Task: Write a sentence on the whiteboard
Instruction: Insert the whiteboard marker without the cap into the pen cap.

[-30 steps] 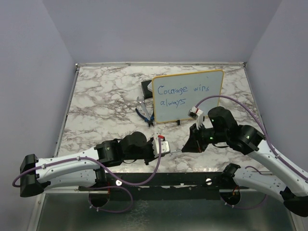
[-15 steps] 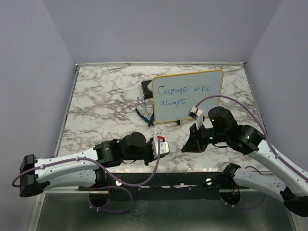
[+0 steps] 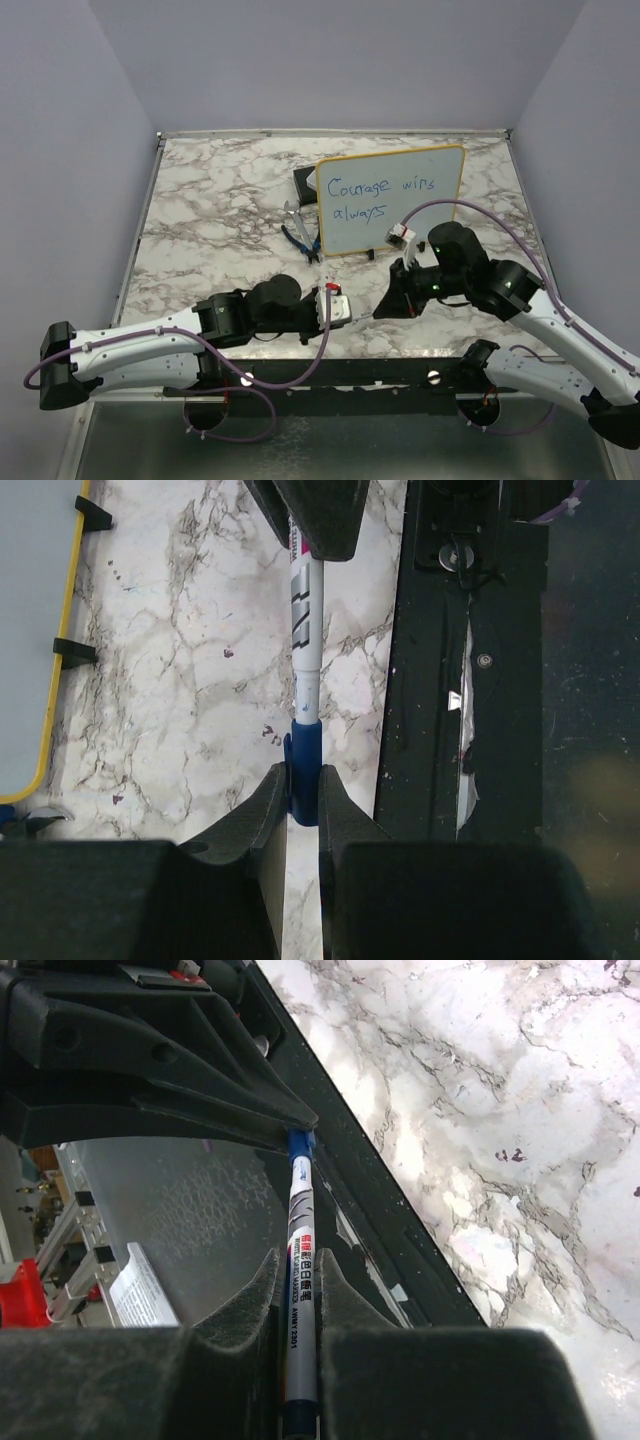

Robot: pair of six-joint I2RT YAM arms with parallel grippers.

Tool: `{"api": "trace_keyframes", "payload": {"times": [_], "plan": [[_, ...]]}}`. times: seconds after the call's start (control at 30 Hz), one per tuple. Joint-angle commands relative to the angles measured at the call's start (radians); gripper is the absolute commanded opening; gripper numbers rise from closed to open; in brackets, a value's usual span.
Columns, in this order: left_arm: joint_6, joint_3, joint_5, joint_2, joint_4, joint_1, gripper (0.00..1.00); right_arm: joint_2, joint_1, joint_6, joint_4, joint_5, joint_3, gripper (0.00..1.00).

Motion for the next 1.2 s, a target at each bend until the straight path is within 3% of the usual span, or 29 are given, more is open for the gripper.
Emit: {"api": "trace_keyframes", "payload": {"times": [0.0, 0.7, 0.87, 1.17], "plan": [[0.001, -0.006, 0.032, -0.027, 0.027, -0.009, 0.00, 0.011, -0.007, -0.005, 0.037, -0.071, -0.032, 0.01], [-0.079, 0.018, -0.010, -0.010, 0.129, -0.013, 0.00, 0.135, -0.002, 0.006, 0.207, -0.199, -0.106, 0.01], [-0.106, 0.008, -0.048, -0.015, 0.201, -0.013, 0.00, 0.182, 0.034, 0.003, 0.211, -0.182, -0.108, 0.01], [-0.132, -0.034, -0.081, -0.034, 0.315, -0.014, 0.00, 0.245, 0.117, 0.085, 0.374, -0.221, -0.169, 0.01]]}}
